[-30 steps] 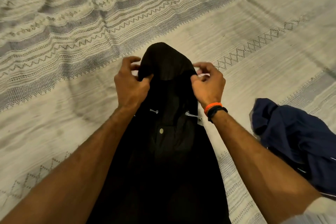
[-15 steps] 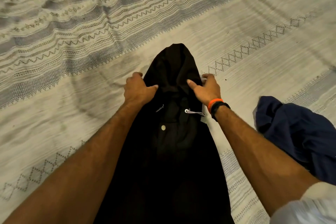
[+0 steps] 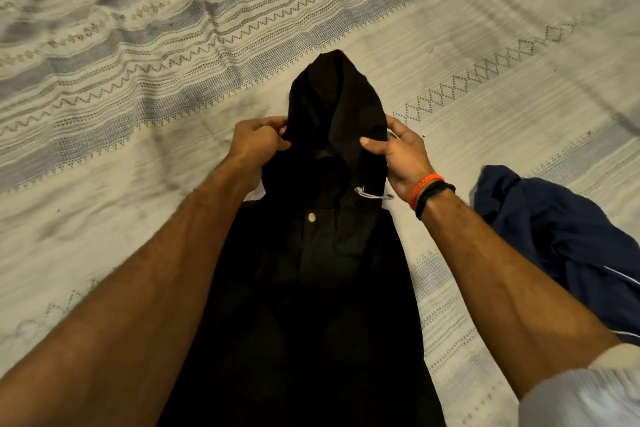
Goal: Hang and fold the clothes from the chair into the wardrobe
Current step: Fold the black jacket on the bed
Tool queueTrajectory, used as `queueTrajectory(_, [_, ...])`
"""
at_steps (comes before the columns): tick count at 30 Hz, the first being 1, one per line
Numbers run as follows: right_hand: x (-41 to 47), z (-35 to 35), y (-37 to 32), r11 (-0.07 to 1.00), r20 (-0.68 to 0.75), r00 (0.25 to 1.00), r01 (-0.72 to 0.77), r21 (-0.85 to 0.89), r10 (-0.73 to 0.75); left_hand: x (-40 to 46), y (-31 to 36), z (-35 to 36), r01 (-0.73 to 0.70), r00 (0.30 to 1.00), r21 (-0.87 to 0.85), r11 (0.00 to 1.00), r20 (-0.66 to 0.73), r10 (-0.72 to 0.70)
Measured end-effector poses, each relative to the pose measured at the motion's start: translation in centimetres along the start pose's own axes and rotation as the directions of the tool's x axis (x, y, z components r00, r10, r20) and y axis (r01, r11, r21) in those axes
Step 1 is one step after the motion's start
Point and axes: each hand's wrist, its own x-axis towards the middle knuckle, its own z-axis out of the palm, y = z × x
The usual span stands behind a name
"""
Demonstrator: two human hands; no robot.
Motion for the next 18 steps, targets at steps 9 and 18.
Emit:
queueTrajectory(9, [-13.8,-4.7,2.9,0.806,0.372,0.908,0.364,-0.467,-0.194,-12.8,-6.6,-5.4,-0.256,0.967,0.38,0.889,0.09,0.24])
queueTrajectory(18, [-23.0,-4.8,12.8,0.763,-0.336,0.941,-0.186,-0.619,-0.044,-19.8,-17.9,-3.6,0.35,0.931,0.238,0.906,0.023,-0.366])
